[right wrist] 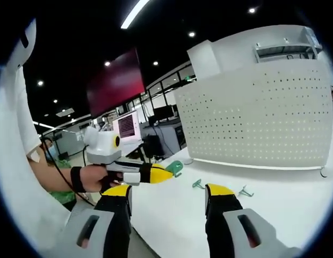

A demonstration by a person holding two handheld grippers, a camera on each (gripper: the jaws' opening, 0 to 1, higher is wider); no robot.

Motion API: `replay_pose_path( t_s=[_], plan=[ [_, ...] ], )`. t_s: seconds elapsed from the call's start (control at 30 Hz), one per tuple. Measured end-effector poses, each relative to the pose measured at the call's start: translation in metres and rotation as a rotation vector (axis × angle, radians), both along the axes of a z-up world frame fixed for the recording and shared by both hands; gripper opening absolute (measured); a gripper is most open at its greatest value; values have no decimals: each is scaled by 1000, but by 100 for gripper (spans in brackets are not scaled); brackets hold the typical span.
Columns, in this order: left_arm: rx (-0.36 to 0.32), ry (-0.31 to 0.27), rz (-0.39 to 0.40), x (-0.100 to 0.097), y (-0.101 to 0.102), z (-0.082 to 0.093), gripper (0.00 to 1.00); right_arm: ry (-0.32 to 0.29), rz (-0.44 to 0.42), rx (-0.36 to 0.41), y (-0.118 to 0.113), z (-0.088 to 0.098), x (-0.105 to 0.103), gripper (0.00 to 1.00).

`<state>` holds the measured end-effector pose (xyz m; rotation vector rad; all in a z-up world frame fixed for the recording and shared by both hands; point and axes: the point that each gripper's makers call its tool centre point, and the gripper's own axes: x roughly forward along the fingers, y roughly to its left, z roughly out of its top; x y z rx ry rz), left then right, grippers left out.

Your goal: Insert the hook assembly into the mounting plate slot until the hook locks in place.

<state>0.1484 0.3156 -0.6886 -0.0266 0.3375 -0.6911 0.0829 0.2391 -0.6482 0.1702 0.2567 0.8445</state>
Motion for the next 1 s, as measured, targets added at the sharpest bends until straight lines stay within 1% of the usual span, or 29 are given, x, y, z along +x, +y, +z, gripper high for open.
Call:
replay_pose_path(
  t_s=[0.07,0.1,0.2,0.33,0.37,0.4,0.43,0.5,0.57,0.6,0.7,0.83,0.9,1.0],
  plan=[
    [1,-3,-32,-2,-6,1,4,0,-3,5,0,0,0,55],
    [2,-14,-38,-2,-8,3,4,8,-5,3,0,-2,0,55],
    [-10,-14,-36,-2,-9,6,4,4,-15,3,-2,-2,-1,55],
    [-20,-27,-52,-4,-14,12,4,11,-36,29,-5,-2,-1,54],
    [-30,-25,-58,-5,-16,13,4,13,-45,33,-5,-3,-1,53],
    [-54,-19,-66,-6,-19,15,4,13,-49,38,-6,-3,-1,53],
    [-59,-18,-68,-7,-19,16,4,13,-55,49,-6,-2,0,52],
    [-57,-32,-78,-8,-21,20,4,14,-66,69,-6,0,0,52],
    [-67,-32,-85,-9,-24,24,4,15,-74,85,-6,2,1,52],
    [-73,-42,-89,-10,-25,28,4,17,-74,98,-5,3,1,52],
    [-79,-61,-108,-12,-30,35,4,16,-74,141,-2,8,2,48],
    [-94,-68,-126,-14,-35,40,4,14,-80,228,1,19,5,40],
    [-97,-76,-136,-15,-38,42,4,12,-81,249,1,22,5,37],
    [-105,-79,-150,-18,-42,43,4,21,-76,255,3,24,7,34]
  ],
)
